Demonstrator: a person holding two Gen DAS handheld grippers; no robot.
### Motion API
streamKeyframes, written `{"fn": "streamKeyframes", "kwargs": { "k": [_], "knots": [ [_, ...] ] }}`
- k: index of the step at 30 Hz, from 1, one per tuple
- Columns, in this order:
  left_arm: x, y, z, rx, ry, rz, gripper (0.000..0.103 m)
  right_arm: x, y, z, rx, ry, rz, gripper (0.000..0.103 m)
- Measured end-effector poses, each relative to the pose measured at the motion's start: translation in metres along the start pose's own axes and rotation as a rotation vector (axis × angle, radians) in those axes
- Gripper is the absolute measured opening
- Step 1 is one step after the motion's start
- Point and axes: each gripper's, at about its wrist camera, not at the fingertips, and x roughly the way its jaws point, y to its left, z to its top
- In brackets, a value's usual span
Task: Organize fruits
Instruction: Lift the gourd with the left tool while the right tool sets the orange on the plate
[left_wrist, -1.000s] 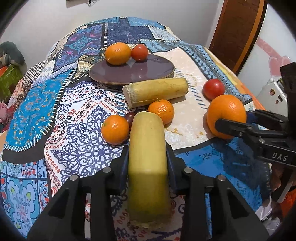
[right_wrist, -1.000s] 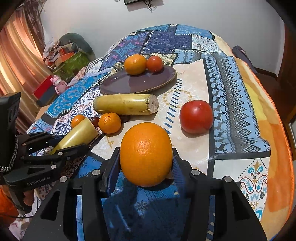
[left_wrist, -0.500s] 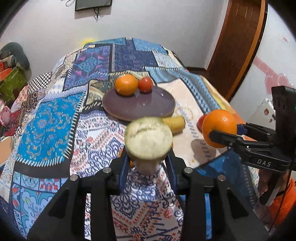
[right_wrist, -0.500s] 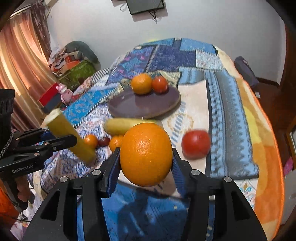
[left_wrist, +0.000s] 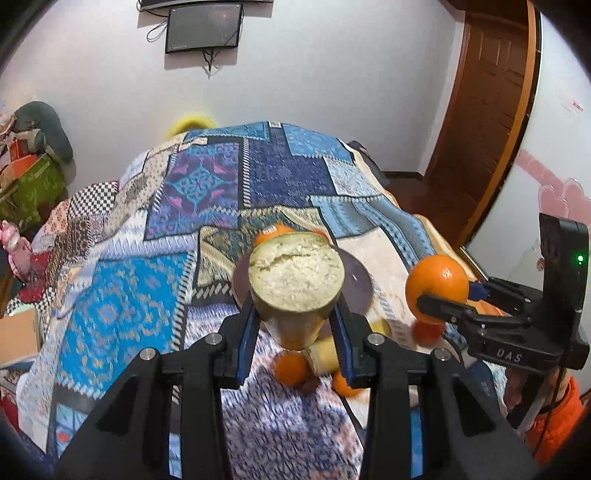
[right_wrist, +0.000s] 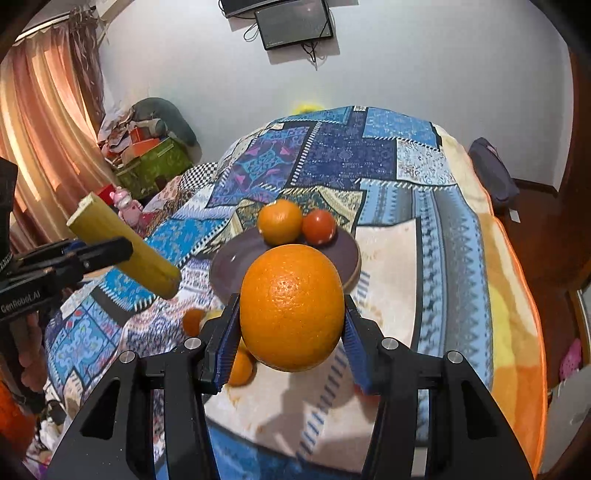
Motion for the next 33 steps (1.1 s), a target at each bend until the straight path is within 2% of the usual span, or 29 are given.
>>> {"fn": "streamKeyframes", "kwargs": {
  "k": [4, 10, 21, 26, 33],
  "knots": [
    [0.019, 0.008, 0.015, -0.004, 0.003, 0.016, 0.037, 0.014, -0.003, 0.012, 0.001, 0.006, -0.002, 0.047],
    [0.060, 0.020, 0.027, -0.019, 0.049, 0.042, 0.037, 0.043, -0.004, 0.027, -0.006, 0.040, -0.010, 0.047],
    [0.130, 0.036, 0.036, -0.020, 0.130, 0.072, 0.037, 0.108, -0.004, 0.043, -0.013, 0.160, -0.015, 0.047],
    [0.151, 0.039, 0.037, -0.026, 0.163, 0.065, 0.037, 0.129, -0.002, 0.044, -0.023, 0.206, -0.034, 0.047],
    [0.161, 0.034, 0.041, -0.006, 0.158, 0.055, 0.037, 0.144, -0.004, 0.044, -0.027, 0.241, -0.041, 0.047]
  ]
}}
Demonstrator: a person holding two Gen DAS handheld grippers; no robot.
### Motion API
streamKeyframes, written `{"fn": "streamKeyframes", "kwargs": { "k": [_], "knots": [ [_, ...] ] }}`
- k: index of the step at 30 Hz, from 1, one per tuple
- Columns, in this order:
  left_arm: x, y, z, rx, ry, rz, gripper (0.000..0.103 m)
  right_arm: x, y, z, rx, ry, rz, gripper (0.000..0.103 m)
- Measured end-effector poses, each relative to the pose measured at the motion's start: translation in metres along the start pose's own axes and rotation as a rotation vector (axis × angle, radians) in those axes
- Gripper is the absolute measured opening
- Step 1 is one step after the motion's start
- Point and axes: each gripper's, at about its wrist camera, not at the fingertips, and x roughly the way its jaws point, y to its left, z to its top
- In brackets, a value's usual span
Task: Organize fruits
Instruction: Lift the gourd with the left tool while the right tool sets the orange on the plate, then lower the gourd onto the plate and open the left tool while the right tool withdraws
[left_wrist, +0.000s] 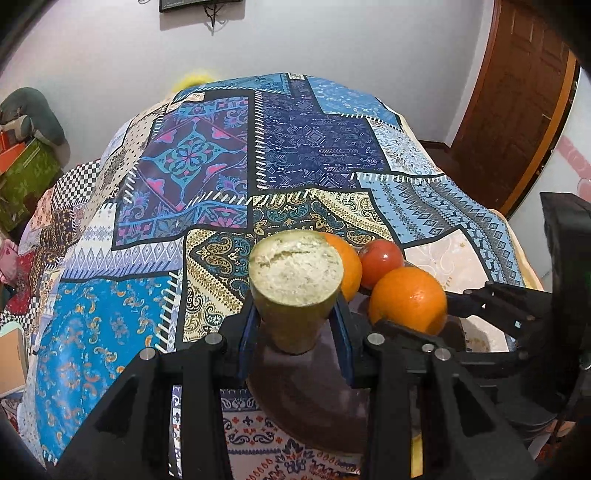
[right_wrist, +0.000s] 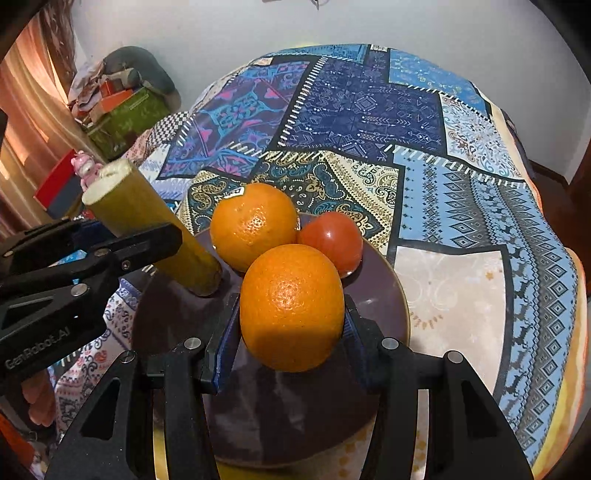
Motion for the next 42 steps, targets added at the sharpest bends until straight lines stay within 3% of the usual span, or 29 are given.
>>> {"fn": "streamKeyframes", "kwargs": {
  "k": [8, 18, 24, 36, 42],
  "knots": [
    [0.004, 0.004, 0.002, -0.024, 0.014, -0.001, 0.037, 0.004, 0.000, 0.002, 0.004, 0.017, -0.004, 0.049],
    [-0.006, -0.002, -0.003, 0.029, -0.007, 0.016, 0.040, -0.020, 0.001, 0.001, -0.005, -0.038, 0.009, 0.049],
    [-0.006, 0.026, 0.005, -0.024, -0.008, 0.041, 0.041, -0.042, -0.001, -0.005, -0.030, -0.089, -0.004, 0.050],
    [0.065, 0.052, 0.019, -0.074, 0.122, 0.023, 0.041, -0.061, -0.019, -0.012, 0.017, -0.147, 0.024, 0.050],
    [0.097, 0.059, 0.023, -0.120, 0.164, 0.019, 0.036, -0.071, -0.026, -0.018, 0.009, -0.178, -0.006, 0.050]
  ]
}}
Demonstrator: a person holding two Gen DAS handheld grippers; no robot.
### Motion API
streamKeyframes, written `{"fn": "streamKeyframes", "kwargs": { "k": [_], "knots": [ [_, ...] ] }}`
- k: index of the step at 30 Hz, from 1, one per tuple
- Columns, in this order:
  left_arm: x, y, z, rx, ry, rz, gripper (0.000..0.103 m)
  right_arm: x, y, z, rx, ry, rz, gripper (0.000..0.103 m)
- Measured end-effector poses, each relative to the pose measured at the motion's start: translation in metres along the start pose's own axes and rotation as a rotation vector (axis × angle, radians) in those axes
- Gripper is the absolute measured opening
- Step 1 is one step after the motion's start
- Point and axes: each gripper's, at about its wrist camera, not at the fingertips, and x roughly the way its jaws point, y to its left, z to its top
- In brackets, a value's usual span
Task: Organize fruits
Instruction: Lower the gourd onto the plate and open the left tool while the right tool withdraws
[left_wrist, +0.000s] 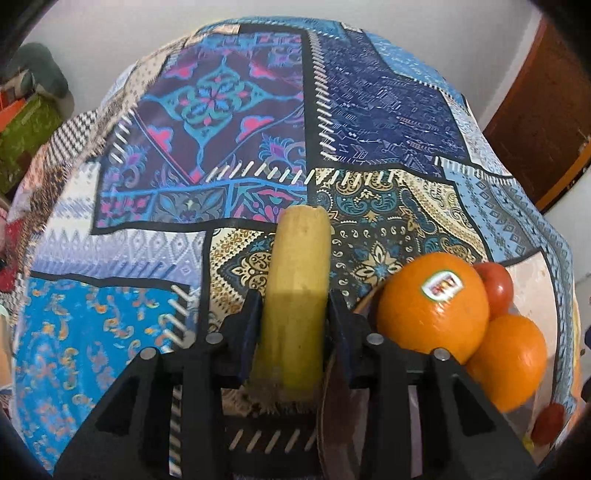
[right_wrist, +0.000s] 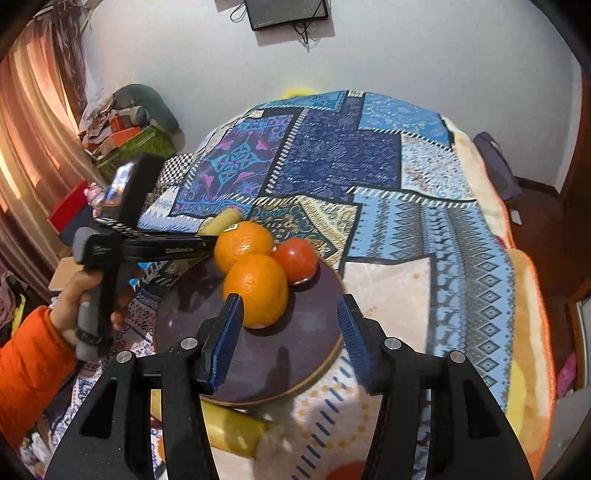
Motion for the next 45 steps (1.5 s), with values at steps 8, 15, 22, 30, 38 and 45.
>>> {"fn": "streamKeyframes", "kwargs": {
  "k": [8, 15, 22, 30, 38, 45],
  "knots": [
    [-0.011, 0.004, -0.005, -0.012, -0.017, 0.016, 0.033, -0.002, -0.010, -0.005, 0.011, -0.003, -0.005, 0.050],
    [-0.059, 0.001, -0.023, 0.050, -0.044, 0.008, 0.033, -0.013, -0.012, -0.014, 0.023, -0.003, -0.013, 0.050],
    [-0.090, -0.022, -0.042, 0.068, -0.040, -0.061, 0.033, -0.029, -0.018, -0.023, 0.039, -0.009, -0.026, 0.050],
    [-0.084, -0.041, -0.063, 0.048, -0.006, -0.071, 0.033, -0.044, -0.032, -0.040, 0.071, 0.006, -0.050, 0.050],
    [-0.092, -0.048, -0.070, 0.067, -0.014, -0.049, 0.034, -0.048, -0.042, -0.057, 0.089, 0.030, -0.063, 0.050],
    [-0.100, -0.053, -0.082, 0.085, 0.017, -0.090, 0.033, -0.050, -0.042, -0.068, 0.087, 0.040, -0.065, 0.050]
  ]
}}
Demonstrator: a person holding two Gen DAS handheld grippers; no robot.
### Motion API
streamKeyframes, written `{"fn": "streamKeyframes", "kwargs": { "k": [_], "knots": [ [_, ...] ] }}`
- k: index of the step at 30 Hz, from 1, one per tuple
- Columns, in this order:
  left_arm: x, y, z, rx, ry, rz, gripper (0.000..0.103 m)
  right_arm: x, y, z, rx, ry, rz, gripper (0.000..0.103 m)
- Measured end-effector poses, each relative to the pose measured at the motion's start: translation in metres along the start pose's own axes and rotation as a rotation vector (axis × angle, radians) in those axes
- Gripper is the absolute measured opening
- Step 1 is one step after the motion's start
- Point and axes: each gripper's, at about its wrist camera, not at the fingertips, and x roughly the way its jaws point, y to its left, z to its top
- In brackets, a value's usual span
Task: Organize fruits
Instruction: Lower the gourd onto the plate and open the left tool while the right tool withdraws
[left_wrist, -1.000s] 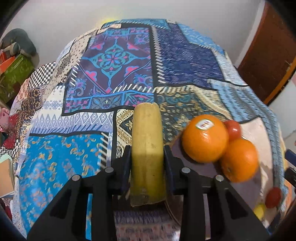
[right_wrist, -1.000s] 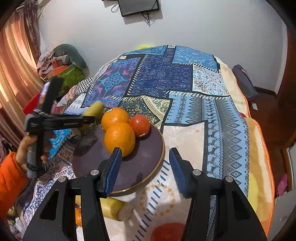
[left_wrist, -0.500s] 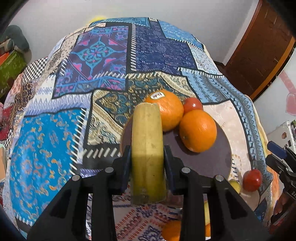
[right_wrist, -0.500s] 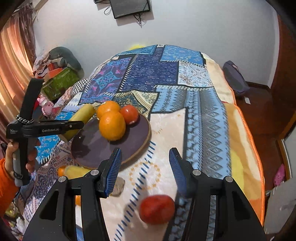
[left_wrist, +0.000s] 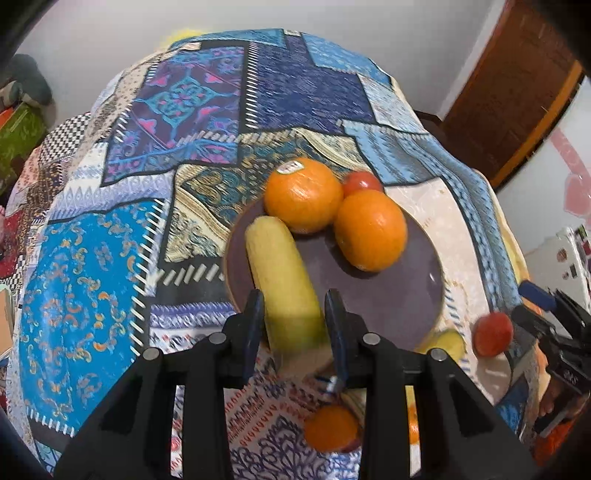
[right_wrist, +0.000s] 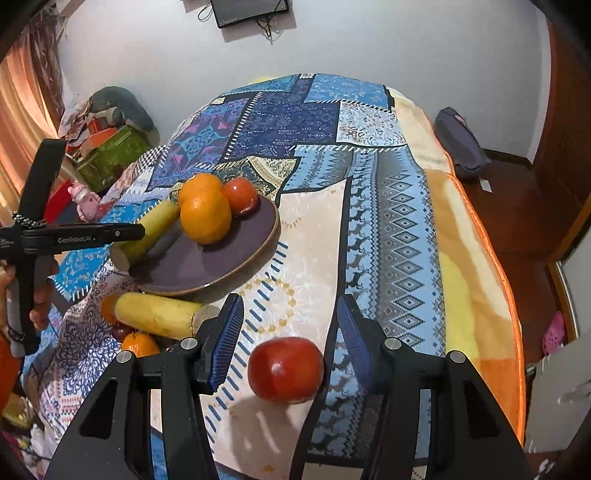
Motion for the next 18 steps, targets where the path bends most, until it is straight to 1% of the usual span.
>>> {"fn": "streamKeyframes", "kwargs": {
  "k": [4, 7, 10, 11, 13, 18],
  "knots": [
    [-0.009, -0.013, -0.007, 0.036, -0.023, 0.020, 0.033, -0.003, -0.001, -0.002, -0.001, -0.003, -0.006, 0.050],
    [-0.023, -0.018, -0.012, 0.051, -0.061, 0.029, 0.033, -0.007, -0.001, -0.004, 0.002, -0.008, -0.002, 0.050],
    [-0.039, -0.021, -0.021, 0.061, -0.090, 0.022, 0.037, -0.009, 0.000, -0.009, 0.001, -0.010, -0.005, 0.058],
    [-0.042, -0.021, -0.024, 0.058, -0.093, 0.019, 0.039, -0.008, 0.000, -0.011, -0.002, -0.007, -0.009, 0.059],
    [-0.048, -0.020, -0.033, 0.054, -0.095, 0.014, 0.043, -0.005, 0.001, -0.017, -0.004, 0.011, -0.008, 0.060],
    [-0.057, -0.018, -0.060, 0.061, -0.087, 0.013, 0.045, 0.008, 0.005, -0.028, -0.009, 0.061, -0.004, 0.060]
  ]
}}
